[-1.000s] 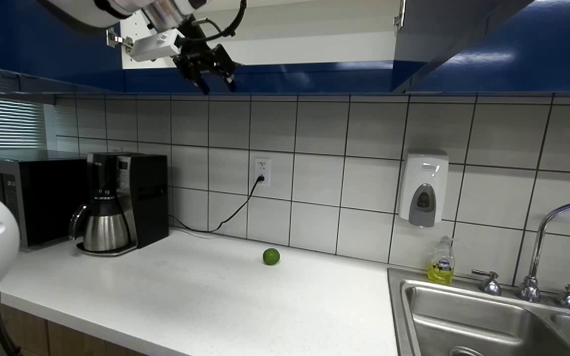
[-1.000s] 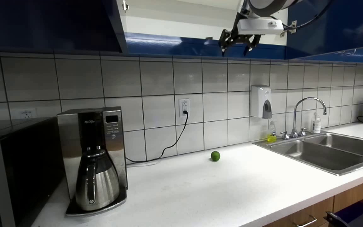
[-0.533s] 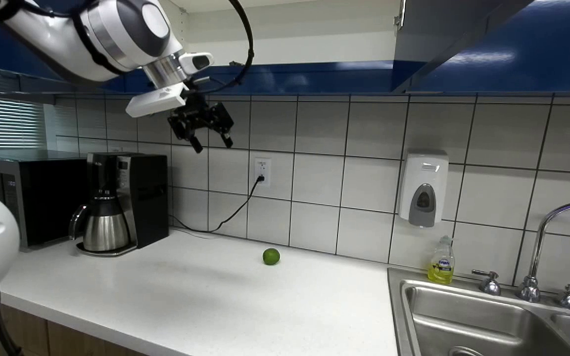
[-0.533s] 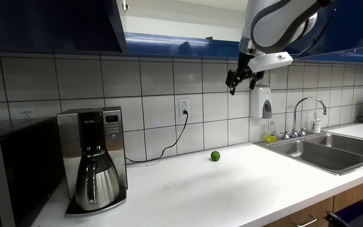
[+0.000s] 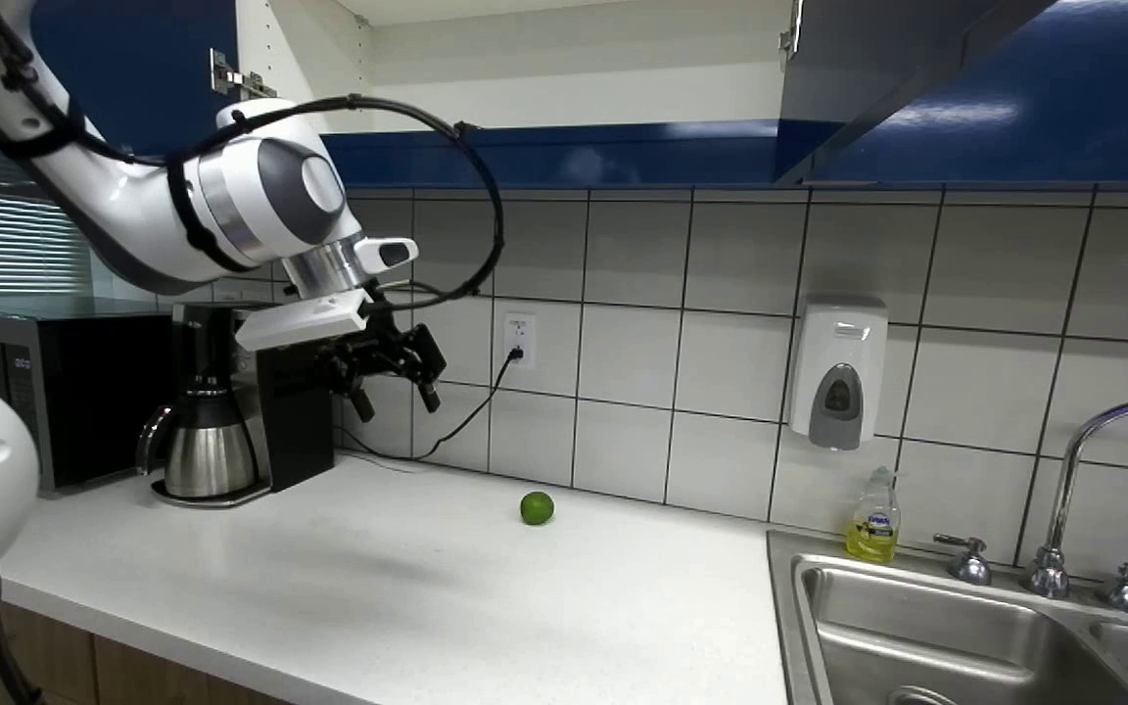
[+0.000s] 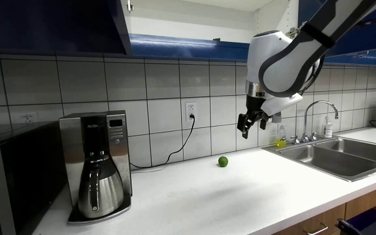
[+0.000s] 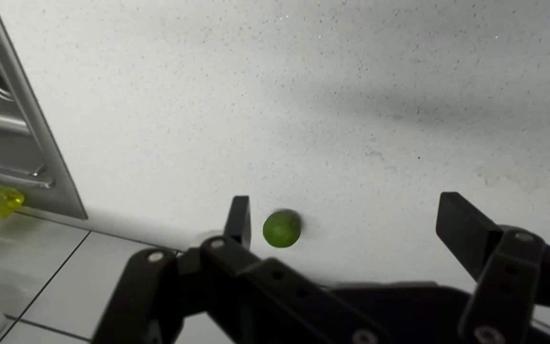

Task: Put the brown packet in the open upper cabinet.

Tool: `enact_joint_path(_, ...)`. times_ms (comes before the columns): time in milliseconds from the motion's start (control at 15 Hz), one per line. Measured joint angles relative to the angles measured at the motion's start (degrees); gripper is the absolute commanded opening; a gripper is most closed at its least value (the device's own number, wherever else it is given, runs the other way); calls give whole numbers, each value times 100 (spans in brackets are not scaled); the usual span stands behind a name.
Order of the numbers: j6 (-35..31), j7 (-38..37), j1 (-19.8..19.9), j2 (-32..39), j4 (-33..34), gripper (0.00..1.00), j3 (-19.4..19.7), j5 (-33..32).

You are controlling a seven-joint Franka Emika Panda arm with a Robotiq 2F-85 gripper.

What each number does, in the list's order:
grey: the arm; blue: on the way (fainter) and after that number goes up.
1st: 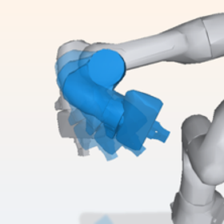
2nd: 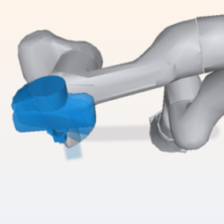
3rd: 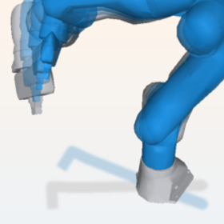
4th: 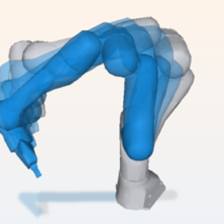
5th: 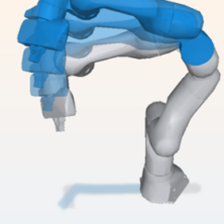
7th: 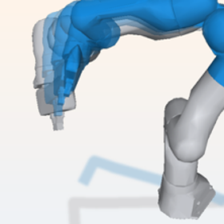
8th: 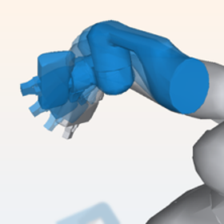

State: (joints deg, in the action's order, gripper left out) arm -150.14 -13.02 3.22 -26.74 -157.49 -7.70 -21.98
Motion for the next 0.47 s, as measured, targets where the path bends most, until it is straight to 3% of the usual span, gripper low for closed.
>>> enact_joint_path(467,-360,0,141,746,-167,100,2,8)
